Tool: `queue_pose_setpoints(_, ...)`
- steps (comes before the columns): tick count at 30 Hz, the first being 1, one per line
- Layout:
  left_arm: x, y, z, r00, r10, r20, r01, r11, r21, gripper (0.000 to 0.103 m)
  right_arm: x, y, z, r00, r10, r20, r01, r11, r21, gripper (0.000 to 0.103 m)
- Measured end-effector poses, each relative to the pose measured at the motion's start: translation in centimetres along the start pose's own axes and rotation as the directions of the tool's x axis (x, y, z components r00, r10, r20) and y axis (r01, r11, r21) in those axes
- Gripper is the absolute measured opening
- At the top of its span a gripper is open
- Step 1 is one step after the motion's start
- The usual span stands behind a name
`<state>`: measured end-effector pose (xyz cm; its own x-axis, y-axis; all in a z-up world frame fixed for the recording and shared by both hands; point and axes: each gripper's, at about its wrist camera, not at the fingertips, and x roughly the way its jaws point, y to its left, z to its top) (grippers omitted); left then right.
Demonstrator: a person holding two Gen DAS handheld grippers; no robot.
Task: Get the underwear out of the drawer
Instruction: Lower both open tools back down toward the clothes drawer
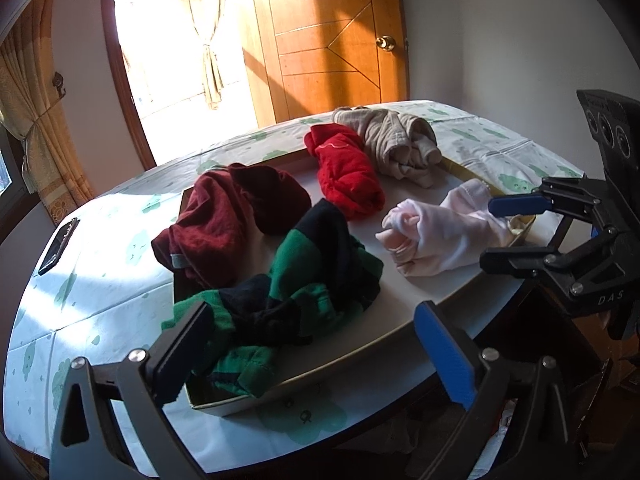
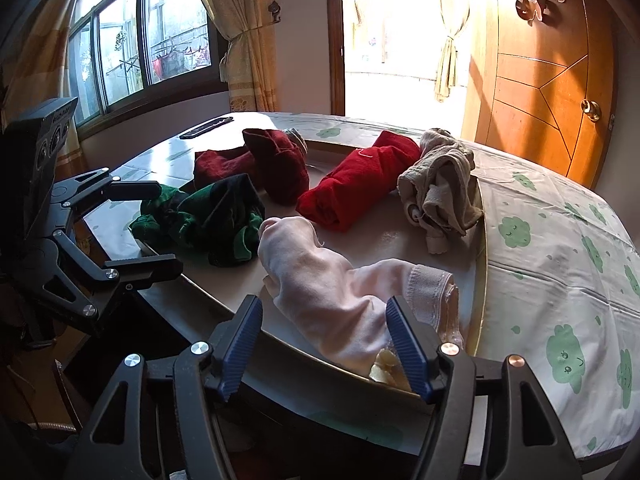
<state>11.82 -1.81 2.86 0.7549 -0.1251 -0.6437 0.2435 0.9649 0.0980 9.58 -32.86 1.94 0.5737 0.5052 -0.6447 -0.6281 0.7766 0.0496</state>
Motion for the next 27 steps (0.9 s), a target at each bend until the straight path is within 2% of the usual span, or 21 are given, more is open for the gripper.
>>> queue_pose_setpoints(13, -1.3, -0.8, -1.3, 1.0, -0.002, 0.019, 0.002, 1.0, -0.03, 0.102, -1.2, 0.8, -1.6, 0.999, 0.027, 0.035, -0.028, 0.999, 0.02, 0.071)
queue_pose_setpoints(19, -2.9, -1.0, -1.9, 0.998, -0.007, 0.061, 0.011, 0.998, -0.065, 0.102, -2.6, 1.0, -2.4, 0.997, 0.029, 0.066, -0.031, 0.999, 0.033, 0.076)
queue_pose_setpoints(27, -4.5, -2.1, -3.0, 0.995, 0.009, 0.1, -0.004, 0.998, -0.057, 0.102, -3.9, 1.6, -3.8, 0.996, 0.035, 0.083, -0.038, 0.999, 0.034, 0.076)
